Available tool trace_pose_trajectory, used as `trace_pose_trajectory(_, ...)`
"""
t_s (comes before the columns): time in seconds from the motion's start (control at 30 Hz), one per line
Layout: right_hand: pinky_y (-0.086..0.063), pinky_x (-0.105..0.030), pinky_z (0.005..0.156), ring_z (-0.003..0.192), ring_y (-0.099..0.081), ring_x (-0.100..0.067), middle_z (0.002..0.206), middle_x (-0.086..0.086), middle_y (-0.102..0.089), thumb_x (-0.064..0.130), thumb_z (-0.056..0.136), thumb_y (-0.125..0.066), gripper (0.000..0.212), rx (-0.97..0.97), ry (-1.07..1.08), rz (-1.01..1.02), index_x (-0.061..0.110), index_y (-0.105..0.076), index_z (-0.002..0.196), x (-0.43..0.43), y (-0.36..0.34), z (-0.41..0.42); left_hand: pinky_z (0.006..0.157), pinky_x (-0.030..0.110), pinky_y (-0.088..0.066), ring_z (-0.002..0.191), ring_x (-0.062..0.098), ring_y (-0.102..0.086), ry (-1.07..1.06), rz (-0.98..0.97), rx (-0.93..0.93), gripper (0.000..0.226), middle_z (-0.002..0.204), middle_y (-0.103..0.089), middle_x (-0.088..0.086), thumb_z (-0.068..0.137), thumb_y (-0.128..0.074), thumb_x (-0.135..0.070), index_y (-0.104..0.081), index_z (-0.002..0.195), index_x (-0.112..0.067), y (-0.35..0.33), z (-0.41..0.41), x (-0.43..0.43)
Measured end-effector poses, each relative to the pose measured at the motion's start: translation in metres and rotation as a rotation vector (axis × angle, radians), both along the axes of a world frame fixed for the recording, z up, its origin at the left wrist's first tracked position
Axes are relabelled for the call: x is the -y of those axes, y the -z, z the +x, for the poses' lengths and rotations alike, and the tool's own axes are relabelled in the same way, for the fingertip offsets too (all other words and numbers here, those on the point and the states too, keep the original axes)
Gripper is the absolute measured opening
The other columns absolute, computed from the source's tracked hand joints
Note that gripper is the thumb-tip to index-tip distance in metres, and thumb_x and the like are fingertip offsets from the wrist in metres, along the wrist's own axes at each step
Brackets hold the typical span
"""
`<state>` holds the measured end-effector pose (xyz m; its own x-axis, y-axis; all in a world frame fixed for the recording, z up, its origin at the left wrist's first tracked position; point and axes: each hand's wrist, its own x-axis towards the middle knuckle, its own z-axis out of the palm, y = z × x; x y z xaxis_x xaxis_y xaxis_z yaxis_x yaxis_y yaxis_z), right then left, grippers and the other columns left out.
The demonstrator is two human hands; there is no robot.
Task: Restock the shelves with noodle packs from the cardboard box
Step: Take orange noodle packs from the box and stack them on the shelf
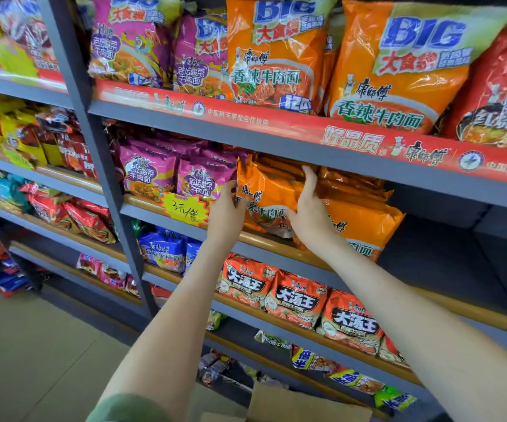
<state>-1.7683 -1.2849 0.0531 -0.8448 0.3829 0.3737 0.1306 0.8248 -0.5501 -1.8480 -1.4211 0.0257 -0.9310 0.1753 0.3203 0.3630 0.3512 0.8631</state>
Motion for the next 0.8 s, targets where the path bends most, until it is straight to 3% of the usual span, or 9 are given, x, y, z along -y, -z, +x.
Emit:
trace_pose_trajectory(0.1, -0.051, -0.036, 0.076, 0.101, -0.059, -0.028, 0.121, -0.013, -0.052, 0.013, 0.091, -0.063, 0.073, 0.052, 0.008, 0.196, 0.022, -0.017, 0.146, -0.002, 0.002, -0.002, 0.087, 0.039, -0.052, 0.108, 0.024, -0.06, 0.017, -0.025, 0.005, 0.049, 0.124, -0.061, 0.011, 0.094, -0.059, -0.023, -0.039, 0.138, -0.014, 0.007, -0.005, 0.001)
trace_pose_trajectory(0.23, -0.032, -0.041, 0.104, 0.13, -0.032, -0.03, 0.145, -0.013, -0.031, 0.021, 0.086, -0.069, 0.072, 0.079, 0.164, 0.438, 0.023, -0.028, 0.145, -0.002, 0.002, 0.0, 0.087, 0.037, -0.051, 0.109, 0.025, -0.058, 0.055, -0.102, -0.001, 0.071, 0.123, -0.059, 0.01, 0.092, -0.062, -0.026, -0.022, 0.15, -0.022, 0.012, -0.01, 0.004)
trace_pose_trajectory(0.33, -0.017, -0.047, 0.111, 0.14, -0.018, -0.031, 0.156, -0.01, -0.017, 0.016, 0.081, -0.073, 0.086, 0.085, 0.172, 0.606, 0.027, -0.022, 0.149, -0.005, 0.006, 0.002, 0.095, 0.042, -0.048, 0.119, 0.028, -0.053, 0.094, -0.249, -0.032, 0.075, 0.133, -0.054, 0.014, 0.092, -0.062, -0.032, -0.018, 0.152, -0.024, 0.01, -0.019, 0.004)
trace_pose_trajectory(0.43, -0.004, -0.048, 0.114, 0.145, -0.01, -0.027, 0.159, -0.004, -0.015, 0.003, 0.08, -0.068, 0.096, 0.091, 0.029, 0.729, 0.025, -0.009, 0.153, -0.006, 0.01, 0.003, 0.104, 0.044, -0.041, 0.129, 0.027, -0.044, 0.154, -0.108, 0.11, 0.061, 0.143, -0.045, 0.01, 0.098, -0.048, -0.041, -0.025, 0.15, -0.019, 0.003, -0.025, 0.004)
trace_pose_trajectory(0.57, 0.002, -0.046, 0.115, 0.147, -0.008, -0.024, 0.16, -0.004, -0.011, 0.001, 0.08, -0.067, 0.102, 0.124, -0.065, 0.837, 0.021, 0.001, 0.153, -0.003, 0.015, 0.002, 0.099, 0.045, -0.046, 0.116, 0.027, -0.054, 0.175, 0.056, 0.228, 0.048, 0.132, -0.054, 0.01, 0.102, -0.039, -0.032, -0.036, 0.146, -0.013, -0.003, -0.039, 0.002)
trace_pose_trajectory(0.67, 0.0, -0.045, 0.115, 0.146, -0.014, -0.025, 0.158, -0.007, -0.016, 0.025, 0.087, -0.066, 0.091, 0.137, -0.078, 0.834, 0.018, -0.005, 0.153, -0.003, 0.021, -0.002, 0.081, 0.037, -0.054, 0.1, 0.027, -0.061, 0.212, 0.097, 0.261, 0.041, 0.118, -0.061, 0.011, 0.099, -0.05, -0.025, -0.049, 0.135, -0.006, -0.002, -0.046, -0.001)
trace_pose_trajectory(0.73, -0.005, -0.045, 0.116, 0.146, -0.016, -0.026, 0.158, -0.008, -0.018, 0.034, 0.085, -0.068, 0.095, 0.15, -0.058, 0.844, 0.018, -0.004, 0.153, -0.003, 0.024, -0.006, 0.075, 0.038, -0.055, 0.076, 0.02, -0.062, 0.158, 0.094, 0.225, 0.03, 0.099, -0.064, 0.009, 0.098, -0.052, -0.02, -0.056, 0.123, -0.003, -0.002, -0.048, -0.004)
trace_pose_trajectory(0.8, -0.014, -0.046, 0.115, 0.143, -0.023, -0.027, 0.156, -0.009, -0.024, 0.029, 0.079, -0.075, 0.102, 0.146, -0.034, 0.876, 0.016, -0.006, 0.153, -0.004, 0.027, -0.01, 0.074, 0.039, -0.057, 0.068, 0.019, -0.062, 0.062, 0.04, 0.138, 0.021, 0.091, -0.063, 0.01, 0.099, -0.05, -0.016, -0.06, 0.111, -0.003, 0.0, -0.049, -0.008)
